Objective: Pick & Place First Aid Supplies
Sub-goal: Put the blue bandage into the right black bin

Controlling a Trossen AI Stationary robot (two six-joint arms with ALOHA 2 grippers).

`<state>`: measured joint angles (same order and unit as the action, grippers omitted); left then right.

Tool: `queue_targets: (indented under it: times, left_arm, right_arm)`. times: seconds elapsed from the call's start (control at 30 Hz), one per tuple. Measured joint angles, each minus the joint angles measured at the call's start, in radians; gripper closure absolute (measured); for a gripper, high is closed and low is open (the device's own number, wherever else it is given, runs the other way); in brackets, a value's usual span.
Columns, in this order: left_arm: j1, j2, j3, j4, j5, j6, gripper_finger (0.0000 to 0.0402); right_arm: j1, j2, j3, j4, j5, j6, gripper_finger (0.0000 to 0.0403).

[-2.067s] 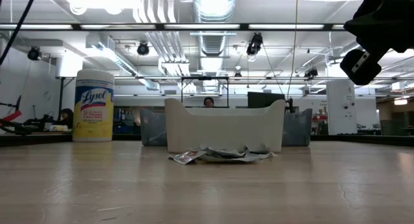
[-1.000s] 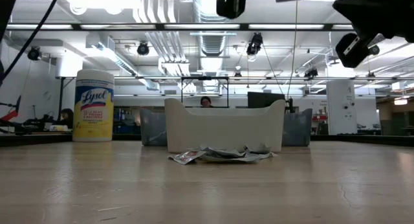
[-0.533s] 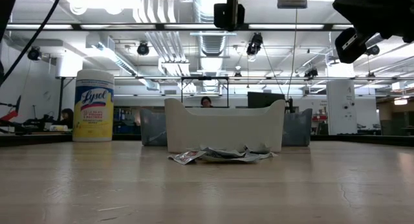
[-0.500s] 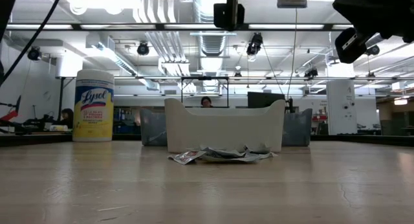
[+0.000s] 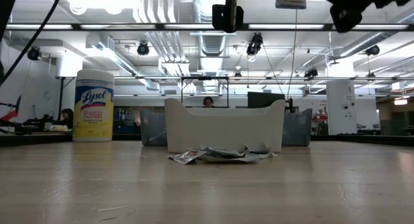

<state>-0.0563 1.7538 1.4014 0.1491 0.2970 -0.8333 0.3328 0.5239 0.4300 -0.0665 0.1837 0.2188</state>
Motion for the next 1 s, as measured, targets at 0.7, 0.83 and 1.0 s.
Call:
queue_targets:
  times: [0.7,0.83,1.0]
  left_arm:
    - [0.0,0.0,0.0,0.0,0.009,0.0,0.0401]
    - [0.0,0.0,0.0,-0.001,0.018,0.006,0.0401]
    - [0.0,0.0,0.0,-0.001,0.025,0.014,0.0401]
  right_arm:
    - [-0.016,0.436,0.3,-0.095,0.0,-0.122,0.0177]
    - [-0.021,0.481,0.342,-0.115,-0.002,-0.127,0.0175]
    - [-0.022,0.512,0.362,-0.119,-0.026,-0.121,0.019]
